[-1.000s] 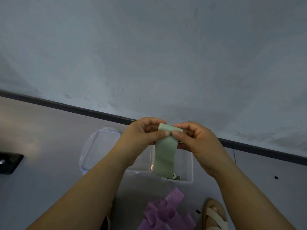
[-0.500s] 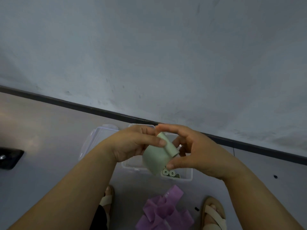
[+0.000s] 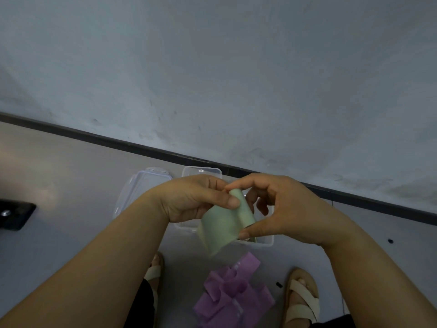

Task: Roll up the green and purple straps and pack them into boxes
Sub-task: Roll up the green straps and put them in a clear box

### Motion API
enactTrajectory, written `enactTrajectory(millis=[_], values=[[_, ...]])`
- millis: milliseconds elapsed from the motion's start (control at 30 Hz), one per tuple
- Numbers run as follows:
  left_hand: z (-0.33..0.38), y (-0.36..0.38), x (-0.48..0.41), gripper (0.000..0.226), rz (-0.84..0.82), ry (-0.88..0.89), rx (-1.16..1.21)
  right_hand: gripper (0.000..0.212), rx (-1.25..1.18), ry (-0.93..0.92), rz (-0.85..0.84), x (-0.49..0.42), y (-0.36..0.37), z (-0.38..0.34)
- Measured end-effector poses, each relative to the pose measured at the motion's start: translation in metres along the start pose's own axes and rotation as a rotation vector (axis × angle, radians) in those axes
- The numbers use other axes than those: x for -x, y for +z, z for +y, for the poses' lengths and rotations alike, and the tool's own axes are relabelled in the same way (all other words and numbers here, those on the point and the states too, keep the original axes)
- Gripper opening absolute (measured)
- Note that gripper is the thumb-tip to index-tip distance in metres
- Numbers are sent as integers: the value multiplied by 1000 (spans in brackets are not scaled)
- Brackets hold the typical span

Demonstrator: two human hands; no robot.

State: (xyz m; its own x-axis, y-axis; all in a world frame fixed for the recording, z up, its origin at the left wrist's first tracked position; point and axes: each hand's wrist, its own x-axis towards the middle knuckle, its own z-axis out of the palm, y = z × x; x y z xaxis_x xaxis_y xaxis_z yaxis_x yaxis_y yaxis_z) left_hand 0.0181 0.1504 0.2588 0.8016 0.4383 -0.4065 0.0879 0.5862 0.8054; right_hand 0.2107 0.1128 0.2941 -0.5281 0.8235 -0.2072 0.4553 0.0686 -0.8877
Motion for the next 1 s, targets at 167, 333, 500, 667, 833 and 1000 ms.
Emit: enactTrajectory(millis=[167, 333, 500, 667, 833, 1000], values=[[1, 8, -3, 14, 62, 7, -39, 58, 47, -17, -35, 0, -4, 4], [2, 7, -2, 14, 96, 1, -30, 63, 40, -31, -79, -2, -3, 4], [0, -1, -2, 34, 74, -27, -32, 66, 53, -23, -80, -4, 0, 6], [1, 4, -3, 13, 115, -43, -92, 57, 144, -57, -53, -3, -1, 8], [-2, 7, -4, 8, 135, -53, -127, 54, 164, -62, -84, -1, -4, 10], [-1, 5, -4, 5, 207, -2, -150, 65, 90, 22, -100, -1, -5, 14]])
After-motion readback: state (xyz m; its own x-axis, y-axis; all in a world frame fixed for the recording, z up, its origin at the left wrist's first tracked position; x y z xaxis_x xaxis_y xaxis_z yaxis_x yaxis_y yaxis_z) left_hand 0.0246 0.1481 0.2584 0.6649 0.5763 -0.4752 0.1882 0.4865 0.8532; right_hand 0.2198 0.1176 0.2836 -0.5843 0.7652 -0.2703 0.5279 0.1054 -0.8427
